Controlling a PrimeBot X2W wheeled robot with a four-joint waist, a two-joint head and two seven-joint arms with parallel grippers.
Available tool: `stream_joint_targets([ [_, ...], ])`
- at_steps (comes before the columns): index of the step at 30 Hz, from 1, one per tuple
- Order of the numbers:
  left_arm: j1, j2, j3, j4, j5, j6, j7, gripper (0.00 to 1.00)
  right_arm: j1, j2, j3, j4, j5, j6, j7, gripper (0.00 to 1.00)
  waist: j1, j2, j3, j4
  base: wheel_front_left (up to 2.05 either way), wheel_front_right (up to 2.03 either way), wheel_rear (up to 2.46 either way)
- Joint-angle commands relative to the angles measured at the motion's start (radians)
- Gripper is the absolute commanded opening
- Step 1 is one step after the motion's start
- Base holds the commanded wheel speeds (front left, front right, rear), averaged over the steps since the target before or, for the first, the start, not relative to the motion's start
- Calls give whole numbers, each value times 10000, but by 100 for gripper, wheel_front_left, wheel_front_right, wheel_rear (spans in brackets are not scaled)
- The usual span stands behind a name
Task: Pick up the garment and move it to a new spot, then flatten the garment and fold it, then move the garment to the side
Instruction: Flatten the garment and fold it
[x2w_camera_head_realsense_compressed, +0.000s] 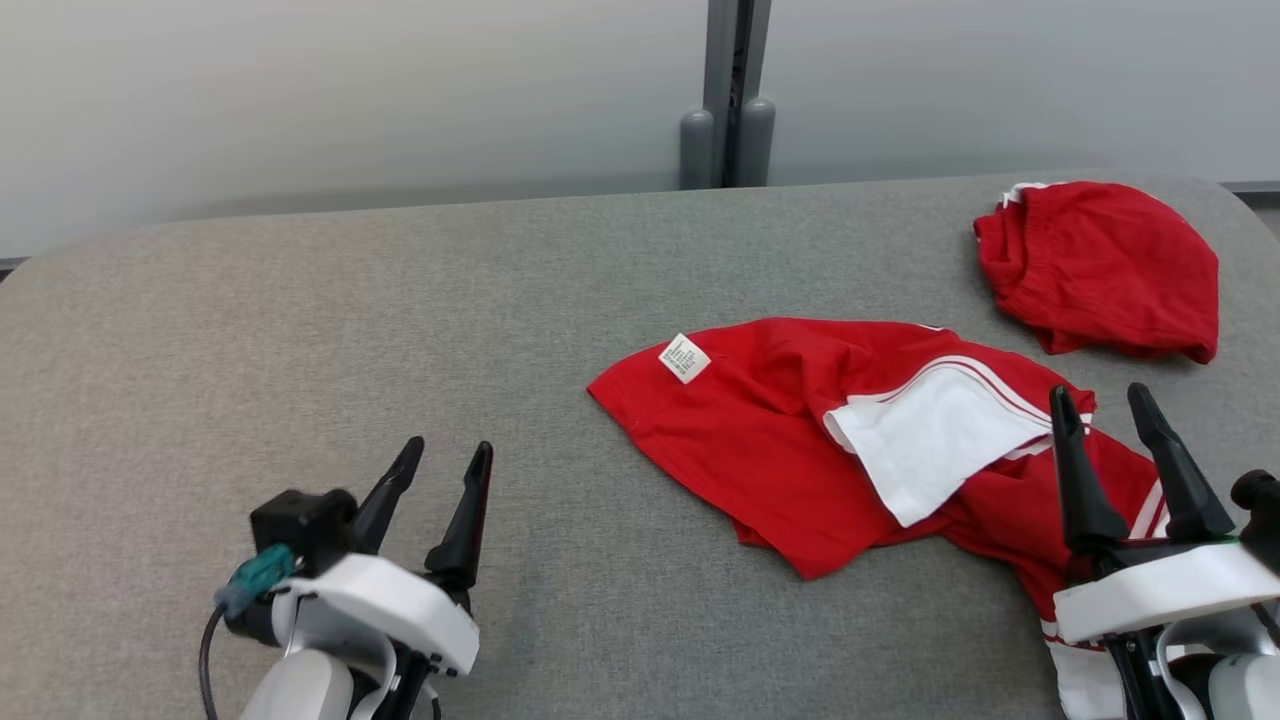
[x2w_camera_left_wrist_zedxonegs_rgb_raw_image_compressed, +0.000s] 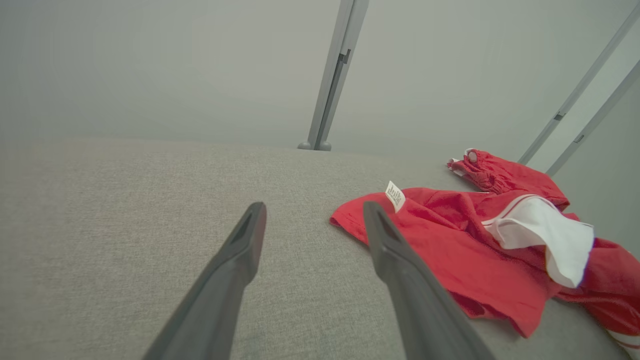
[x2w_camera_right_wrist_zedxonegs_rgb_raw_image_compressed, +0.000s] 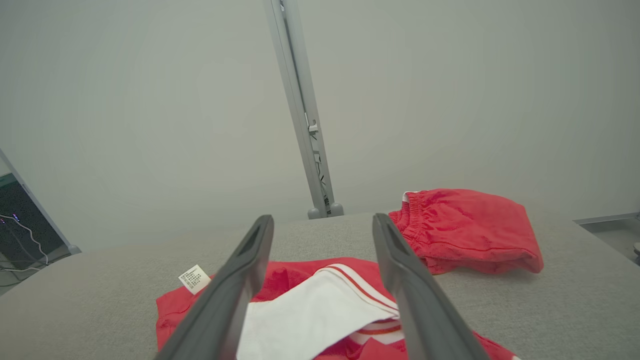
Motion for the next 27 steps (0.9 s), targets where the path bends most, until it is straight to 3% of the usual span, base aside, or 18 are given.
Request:
stream_joint_targets([
  [1, -335, 60, -83, 134, -56, -45, 302, 100, -116, -58, -100, -50, 46, 4, -110, 100, 0, 0, 68, -114, 0, 0, 0],
  [8, -1247, -93, -392, 893, -376, -14, 1760, 100, -429, -35, -62, -113, -11, 4, -249, 100, 0, 0, 340, -736, 0, 0, 0],
  [14, -2209, -422, -261, 1876, -1354, 382, 3652, 100, -664, -91, 191, -304, 68, 4, -559, 100, 0, 0, 713, -1351, 0, 0, 0],
  [27, -3696, -591, -24, 3725, -2635, 54, 4820, 100, -909, 5, 166, -409, 73, 4, -1074, 100, 0, 0, 1387, -2158, 0, 0, 0],
])
